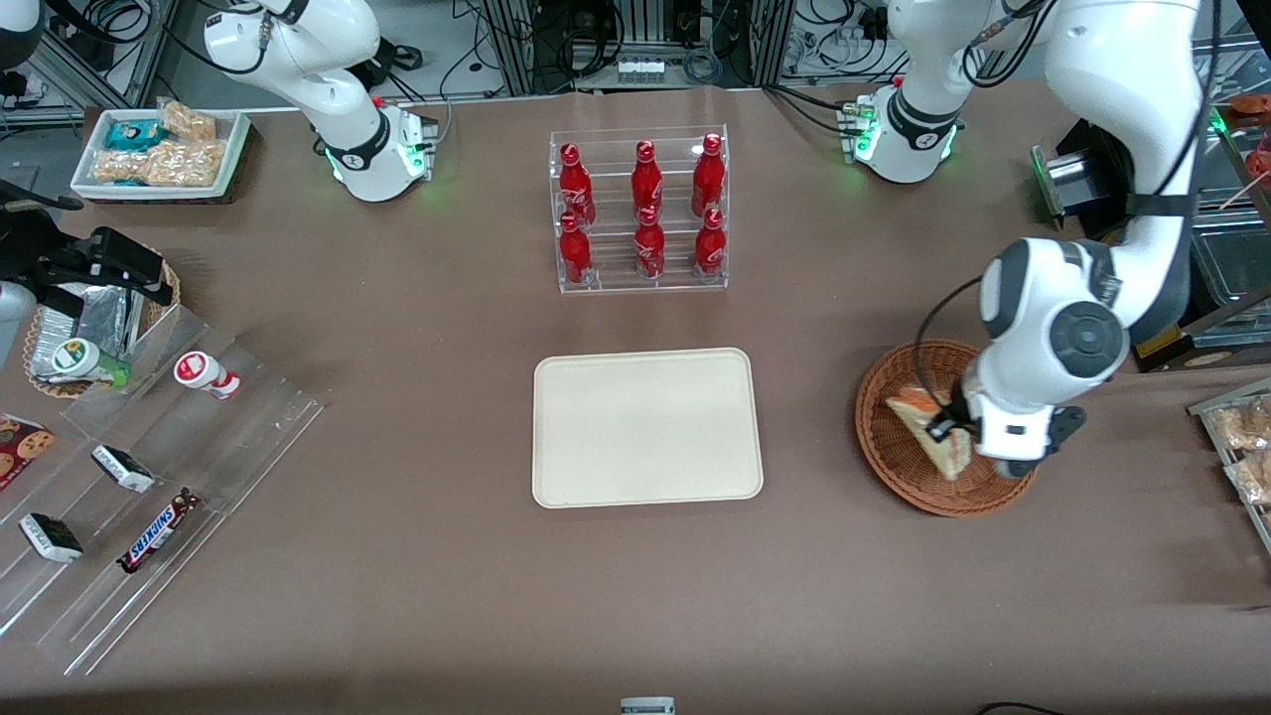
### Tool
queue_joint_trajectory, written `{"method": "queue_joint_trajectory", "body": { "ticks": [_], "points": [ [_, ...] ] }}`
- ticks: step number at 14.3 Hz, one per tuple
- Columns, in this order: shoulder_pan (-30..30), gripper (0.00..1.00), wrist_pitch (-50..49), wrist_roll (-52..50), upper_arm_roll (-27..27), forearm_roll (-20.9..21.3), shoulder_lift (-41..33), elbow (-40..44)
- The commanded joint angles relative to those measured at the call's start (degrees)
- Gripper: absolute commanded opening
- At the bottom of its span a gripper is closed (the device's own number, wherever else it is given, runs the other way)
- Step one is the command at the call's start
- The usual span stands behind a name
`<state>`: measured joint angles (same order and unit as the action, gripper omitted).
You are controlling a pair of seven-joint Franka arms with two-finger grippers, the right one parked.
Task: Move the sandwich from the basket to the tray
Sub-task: 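Lift the sandwich and carry it over the cream tray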
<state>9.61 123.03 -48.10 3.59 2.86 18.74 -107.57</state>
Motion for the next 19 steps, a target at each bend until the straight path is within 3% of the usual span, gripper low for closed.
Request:
{"method": "queue_joint_trajectory", "body": {
  "ticks": [1, 6, 10, 14, 19],
  "points": [
    [7.77, 0.04, -1.04, -0.59, -0.43, -0.32, 2.61, 3.68],
    [19.20, 0.06, -0.86, -0.67, -0.34, -0.66, 12.53, 14.29],
    [25.18, 0.04, 1.50, -1.99, 0.54, -4.88, 20.18, 24.41],
    [30.46, 0.04, 8.54, -5.60, 0.54, -4.18, 23.35, 24.52],
    [32.58, 0.09, 8.90, -4.72, 0.54, -3.39, 24.94, 24.34]
  ]
}}
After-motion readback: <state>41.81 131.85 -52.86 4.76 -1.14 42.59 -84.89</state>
